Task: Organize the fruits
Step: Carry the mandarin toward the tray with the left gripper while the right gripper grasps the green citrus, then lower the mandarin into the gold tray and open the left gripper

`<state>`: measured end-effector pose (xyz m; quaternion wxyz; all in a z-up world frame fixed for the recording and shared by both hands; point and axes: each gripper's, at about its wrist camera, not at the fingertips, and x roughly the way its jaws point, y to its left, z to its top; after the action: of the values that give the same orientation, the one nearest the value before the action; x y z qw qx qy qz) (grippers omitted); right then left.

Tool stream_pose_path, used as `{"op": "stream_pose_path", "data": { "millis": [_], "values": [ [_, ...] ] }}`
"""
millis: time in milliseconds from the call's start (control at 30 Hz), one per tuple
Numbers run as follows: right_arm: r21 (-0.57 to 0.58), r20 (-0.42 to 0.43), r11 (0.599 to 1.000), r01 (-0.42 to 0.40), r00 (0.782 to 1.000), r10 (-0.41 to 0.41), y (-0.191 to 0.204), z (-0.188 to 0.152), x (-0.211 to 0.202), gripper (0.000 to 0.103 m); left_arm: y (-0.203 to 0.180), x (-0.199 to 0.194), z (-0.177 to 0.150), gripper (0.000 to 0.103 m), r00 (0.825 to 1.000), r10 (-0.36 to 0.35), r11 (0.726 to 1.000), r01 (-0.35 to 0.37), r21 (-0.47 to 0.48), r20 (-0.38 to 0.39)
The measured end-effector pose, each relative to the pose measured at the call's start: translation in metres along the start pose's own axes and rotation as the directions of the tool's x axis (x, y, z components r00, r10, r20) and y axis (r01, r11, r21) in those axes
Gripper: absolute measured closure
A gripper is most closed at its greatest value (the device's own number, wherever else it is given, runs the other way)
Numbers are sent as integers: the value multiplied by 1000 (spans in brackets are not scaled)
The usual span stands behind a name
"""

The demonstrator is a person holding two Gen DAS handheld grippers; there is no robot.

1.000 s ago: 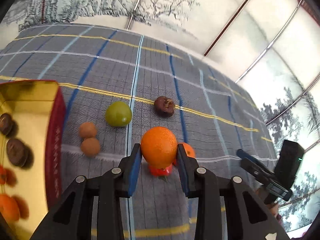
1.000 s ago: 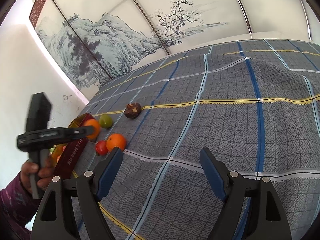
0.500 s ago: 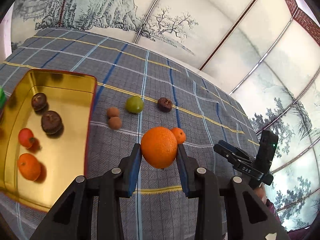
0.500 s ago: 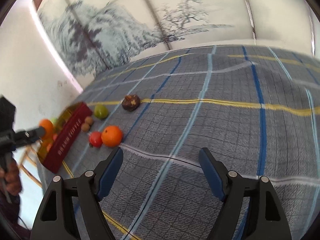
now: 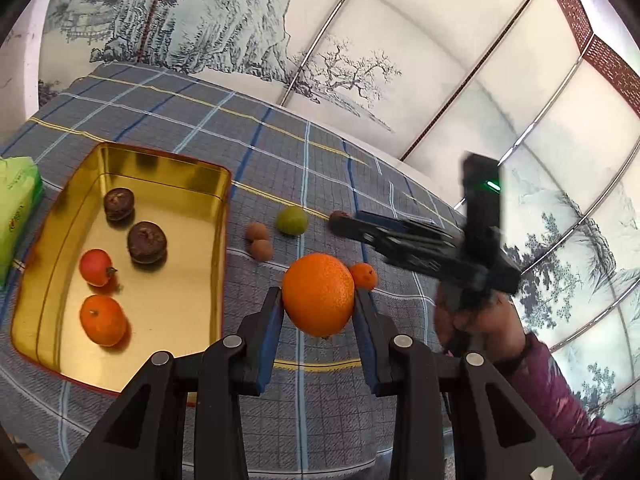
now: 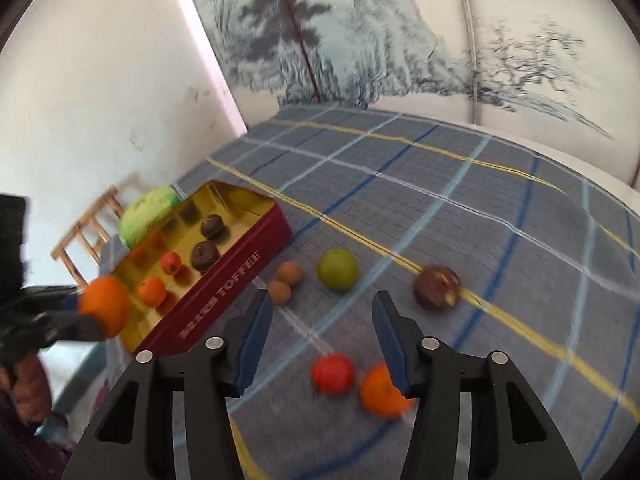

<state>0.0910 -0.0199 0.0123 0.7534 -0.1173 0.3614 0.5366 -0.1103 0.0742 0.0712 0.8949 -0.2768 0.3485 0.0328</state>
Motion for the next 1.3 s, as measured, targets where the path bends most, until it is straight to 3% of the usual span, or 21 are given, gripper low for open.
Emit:
{"op": "stream_pose_path", "data": {
  "millis": [300, 400, 467, 667, 833, 933, 1033, 1167, 1300],
  "values": [
    [29, -137, 997, 77, 988, -72, -9, 27, 73, 51, 19, -7, 2, 72, 1000, 4, 1000, -3, -30, 10],
    [34, -211, 996, 82, 975, -73, -10, 25, 94, 64, 24, -9, 1, 72, 1000, 17, 999, -16, -32, 11],
    [4, -198, 996, 91, 976, -89, -5, 22, 95, 65, 27, -10, 0, 72, 1000, 29, 999, -28, -34, 10],
    [27, -32, 998, 49, 998, -48, 2, -4, 27, 65, 41, -14, -3, 72, 998, 62, 997, -61, -51, 11],
    [118, 91, 985, 126, 986, -137, -18, -60, -51, 65, 49, -13, -8, 72, 996, 84, 995, -84, -58, -1],
    [181, 96, 950, 256, 956, -276, -47, -92, -86, 65, 50, -11, -11, 72, 995, 99, 994, -100, -49, -8],
    [261, 70, 915, 308, 939, -337, -78, -116, -104, 65, 51, -8, -11, 72, 994, 113, 993, -113, -40, -14],
    [321, 42, 877, 357, 920, -390, -107, -137, -107, 65, 53, -4, -4, 72, 991, 133, 991, -133, -26, -21],
    [384, 28, 856, 345, 923, -384, -124, -147, -104, 65, 57, 0, 13, 72, 987, 157, 987, -157, -17, -18]
  ]
}}
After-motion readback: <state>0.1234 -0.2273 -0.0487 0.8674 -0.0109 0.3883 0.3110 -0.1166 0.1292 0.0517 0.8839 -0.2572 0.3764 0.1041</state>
